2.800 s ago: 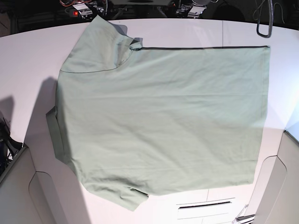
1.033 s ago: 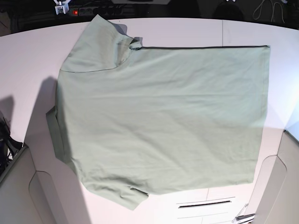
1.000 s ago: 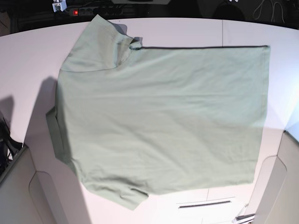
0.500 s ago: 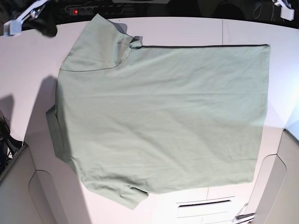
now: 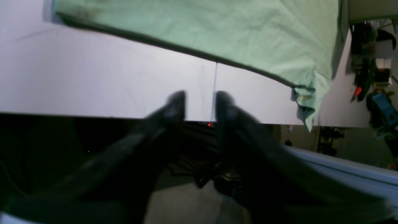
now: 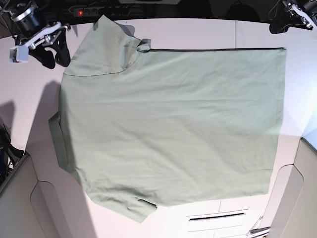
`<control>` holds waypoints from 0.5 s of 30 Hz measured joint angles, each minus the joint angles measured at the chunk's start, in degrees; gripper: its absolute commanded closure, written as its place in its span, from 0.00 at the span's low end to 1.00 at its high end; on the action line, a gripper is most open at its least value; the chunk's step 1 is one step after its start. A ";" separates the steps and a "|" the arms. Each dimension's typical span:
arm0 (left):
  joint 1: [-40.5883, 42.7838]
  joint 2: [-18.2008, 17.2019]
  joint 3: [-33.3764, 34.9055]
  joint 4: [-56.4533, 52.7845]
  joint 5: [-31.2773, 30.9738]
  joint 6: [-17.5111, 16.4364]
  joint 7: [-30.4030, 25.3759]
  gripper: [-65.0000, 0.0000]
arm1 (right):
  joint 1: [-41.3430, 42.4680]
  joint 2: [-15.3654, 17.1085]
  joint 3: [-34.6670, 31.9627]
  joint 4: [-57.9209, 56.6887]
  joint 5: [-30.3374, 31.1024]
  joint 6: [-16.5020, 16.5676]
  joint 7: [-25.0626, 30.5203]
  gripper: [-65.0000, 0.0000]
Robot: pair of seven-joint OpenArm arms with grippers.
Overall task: Fold the T-shirt properly
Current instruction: 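Lower both grippers onto the shirt's shoulder edges and pinch the fabric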
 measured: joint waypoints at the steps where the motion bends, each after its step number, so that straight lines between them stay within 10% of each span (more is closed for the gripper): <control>1: -0.39 -0.02 -0.02 0.00 0.00 0.00 -0.04 0.59 | 1.99 -0.07 0.02 -1.05 -1.62 -0.98 -0.81 0.55; 7: -3.76 0.02 -0.02 0.00 0.02 -0.02 0.13 0.59 | 14.97 0.07 0.24 -16.04 -2.82 -1.99 -3.37 0.55; 15: -6.14 0.02 -0.02 0.00 3.26 0.00 0.00 0.59 | 27.12 0.11 0.46 -35.17 9.97 3.43 -14.43 0.55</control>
